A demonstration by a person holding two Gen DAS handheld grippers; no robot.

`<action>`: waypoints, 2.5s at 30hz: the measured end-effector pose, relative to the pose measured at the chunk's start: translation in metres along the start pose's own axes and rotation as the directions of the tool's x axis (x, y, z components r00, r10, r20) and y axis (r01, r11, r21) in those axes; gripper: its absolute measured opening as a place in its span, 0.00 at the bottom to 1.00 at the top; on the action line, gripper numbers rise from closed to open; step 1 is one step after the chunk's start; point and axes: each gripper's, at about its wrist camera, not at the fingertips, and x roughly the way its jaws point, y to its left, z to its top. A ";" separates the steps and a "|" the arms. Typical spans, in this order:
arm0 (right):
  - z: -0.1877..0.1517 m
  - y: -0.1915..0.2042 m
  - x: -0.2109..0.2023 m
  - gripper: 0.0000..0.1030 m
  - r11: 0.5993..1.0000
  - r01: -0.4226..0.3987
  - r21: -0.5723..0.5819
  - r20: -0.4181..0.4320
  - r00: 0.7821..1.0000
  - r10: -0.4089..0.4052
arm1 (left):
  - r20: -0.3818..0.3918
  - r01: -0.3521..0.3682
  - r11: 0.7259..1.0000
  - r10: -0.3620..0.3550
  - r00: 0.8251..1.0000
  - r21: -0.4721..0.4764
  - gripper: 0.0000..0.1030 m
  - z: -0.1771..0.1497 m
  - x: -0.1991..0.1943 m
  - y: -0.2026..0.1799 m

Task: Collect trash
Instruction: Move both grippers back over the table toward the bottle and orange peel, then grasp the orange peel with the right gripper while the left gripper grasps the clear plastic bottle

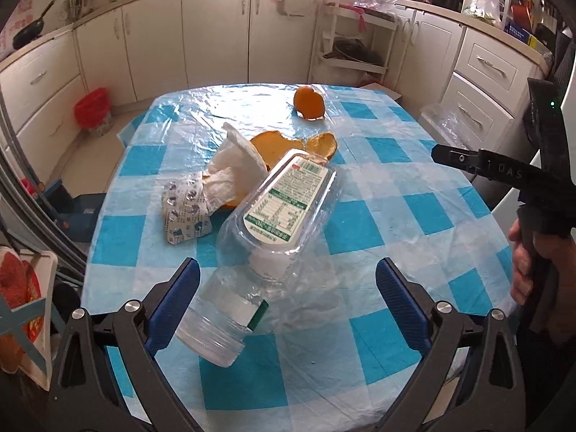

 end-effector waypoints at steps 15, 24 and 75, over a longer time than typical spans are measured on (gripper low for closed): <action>0.005 0.006 0.019 0.74 0.996 -0.080 0.030 -0.058 0.995 0.082 | -0.076 0.043 0.999 -0.044 0.996 -0.015 0.88 0.015 0.030 -0.011; 0.023 0.045 0.080 0.67 0.977 -0.213 0.033 -0.194 0.957 0.215 | -0.053 -0.026 1.000 0.026 0.998 0.004 0.89 0.016 0.033 -0.013; 0.007 -0.027 0.052 0.18 0.988 -0.109 0.113 -0.166 0.978 0.127 | -0.066 -0.125 0.992 0.126 0.990 0.017 0.80 0.026 0.051 -0.027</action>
